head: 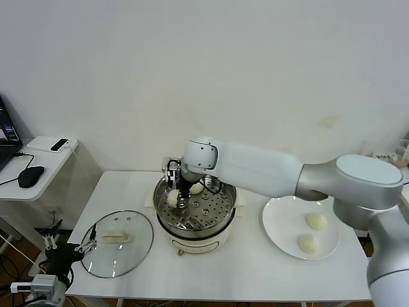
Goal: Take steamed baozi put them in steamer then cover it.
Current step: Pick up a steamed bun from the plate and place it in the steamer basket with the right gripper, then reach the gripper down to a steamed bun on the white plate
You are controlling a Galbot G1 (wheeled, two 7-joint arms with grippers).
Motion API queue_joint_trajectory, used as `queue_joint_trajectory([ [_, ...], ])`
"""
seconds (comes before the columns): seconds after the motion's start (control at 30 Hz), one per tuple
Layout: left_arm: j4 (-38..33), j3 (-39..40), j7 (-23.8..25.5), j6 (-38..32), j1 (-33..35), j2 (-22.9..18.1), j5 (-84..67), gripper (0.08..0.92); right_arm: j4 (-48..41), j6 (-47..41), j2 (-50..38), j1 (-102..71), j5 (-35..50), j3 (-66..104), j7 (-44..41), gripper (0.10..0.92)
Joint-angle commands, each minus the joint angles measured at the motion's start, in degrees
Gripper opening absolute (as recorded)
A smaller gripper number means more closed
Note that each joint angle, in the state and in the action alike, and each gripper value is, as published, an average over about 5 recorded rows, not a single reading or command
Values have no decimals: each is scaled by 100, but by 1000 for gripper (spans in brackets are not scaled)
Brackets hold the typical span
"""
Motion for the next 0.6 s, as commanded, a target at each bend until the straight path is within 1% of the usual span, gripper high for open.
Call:
queue_joint_trajectory([
  [0.03, 6, 3, 0, -3, -3, 1, 2, 823, -268, -42, 230, -95, -68, -11, 45, 644],
  [0.1, 1, 3, -1, -3, -3, 1, 1, 823, -237, -24, 197, -82, -81, 5, -5, 686],
  [0.17, -7, 2, -2, -3, -4, -3, 0, 823, -154, 3, 126, -34, -76, 43, -83, 744],
  [0.27, -15, 4, -2, -3, -1, -8, 1, 823, 54, 94, -77, 129, -92, 107, -320, 804],
  [0.43, -29, 14, -2, 1, -3, -10, 4, 823, 552, 422, -654, 555, -322, 204, -952, 822],
  [0.6, -67, 26, 0, 9, -1, 0, 6, 823, 1120, 675, -1565, 1103, -509, 203, -1287, 823],
])
